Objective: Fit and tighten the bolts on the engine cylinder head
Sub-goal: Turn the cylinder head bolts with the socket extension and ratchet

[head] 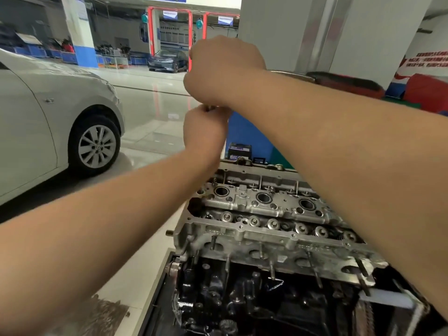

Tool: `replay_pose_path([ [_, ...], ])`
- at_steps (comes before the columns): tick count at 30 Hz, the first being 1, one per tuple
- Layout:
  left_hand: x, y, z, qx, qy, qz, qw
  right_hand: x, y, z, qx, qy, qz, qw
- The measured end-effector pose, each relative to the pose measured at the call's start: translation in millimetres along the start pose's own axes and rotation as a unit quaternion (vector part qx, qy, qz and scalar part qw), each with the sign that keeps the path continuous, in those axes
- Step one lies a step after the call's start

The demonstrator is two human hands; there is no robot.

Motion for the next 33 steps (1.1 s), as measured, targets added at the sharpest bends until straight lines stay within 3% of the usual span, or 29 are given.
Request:
replay_pose_path([
  [1,-11.2,-1.3,2.7,0.016,-0.095,0.039,0.995,0.5,2.8,0.3,-0.008,0.004,0.010,1.000],
  [3,-20.7,-1.6,11.0,0.070,-0.302,0.108,0.945,2.5,9.9,0.1,-0.034,0.004,0.035,0.999],
  [4,-21.1,-1.0,15.2,0.072,-0.349,0.111,0.928,3.0,11.6,0.0,-0.045,-0.001,0.048,0.998],
  [5,-21.9,-0.1,16.6,0.053,-0.347,0.100,0.931,2.9,12.3,0.1,-0.049,-0.008,0.055,0.997],
  [6,-23.1,-1.5,18.3,0.015,-0.292,0.074,0.953,2.9,11.8,0.6,-0.048,-0.013,0.052,0.997],
  [9,-4.2,-4.5,16.7,-0.011,-0.033,-0.027,0.999,3.6,9.6,1.4,-0.001,0.000,0.008,1.000],
  [10,3.6,-10.4,12.2,0.000,0.005,-0.052,0.999,4.6,7.0,2.0,0.018,0.008,-0.001,1.000],
  [13,22.7,-17.3,-9.9,-0.010,0.017,-0.093,0.995,7.4,-9.6,3.0,0.044,0.029,0.005,0.999],
  [15,17.5,-9.6,-6.4,-0.035,0.075,-0.087,0.993,7.3,-21.5,3.6,0.040,0.041,0.022,0.998],
  [16,10.7,-5.7,0.4,-0.063,0.073,-0.056,0.994,6.0,-22.7,3.7,0.033,0.045,0.026,0.998],
  [17,0.4,-5.1,6.6,-0.069,0.022,-0.011,0.997,4.5,-20.3,3.3,0.023,0.044,0.027,0.998],
  [19,-12.8,-2.7,12.9,0.038,-0.198,0.070,0.977,2.2,-12.3,2.7,0.001,0.026,0.030,0.999],
  [20,-12.2,0.1,16.0,0.089,-0.273,0.092,0.953,1.4,-9.7,2.3,-0.014,0.018,0.036,0.999],
  [21,-11.6,2.3,18.3,0.100,-0.295,0.094,0.946,0.2,-8.8,2.4,-0.024,0.013,0.042,0.999],
  [22,-11.5,1.4,19.7,0.081,-0.266,0.086,0.957,-1.2,-9.1,2.5,-0.025,0.009,0.043,0.999],
  [25,-1.9,-0.3,12.2,-0.010,-0.070,0.013,0.997,-2.5,-12.3,2.4,0.016,0.018,0.004,1.000],
  [28,-1.7,-12.8,-5.6,0.012,-0.010,0.007,1.000,-2.8,-23.4,-0.5,0.067,0.042,-0.040,0.996],
  [30,-7.1,-11.4,3.8,-0.032,0.031,0.024,0.999,-1.8,-29.1,-1.0,0.062,0.061,-0.021,0.996],
  [31,-11.0,-9.2,9.7,-0.038,0.001,0.026,0.999,-2.5,-26.3,-0.3,0.052,0.065,0.001,0.997],
  [33,-16.6,-4.4,11.1,0.019,-0.181,0.056,0.982,-3.7,-10.5,0.6,0.002,0.042,0.053,0.998],
])
Point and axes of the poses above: each hand's wrist, its own x-axis away from the middle knuckle, its own z-axis out of the back of the hand, y = z × x, the point moved 5 cm from there along -x, towards the middle knuckle, and after that the axes turned 13 degrees about -y, right-handed, at the moved point
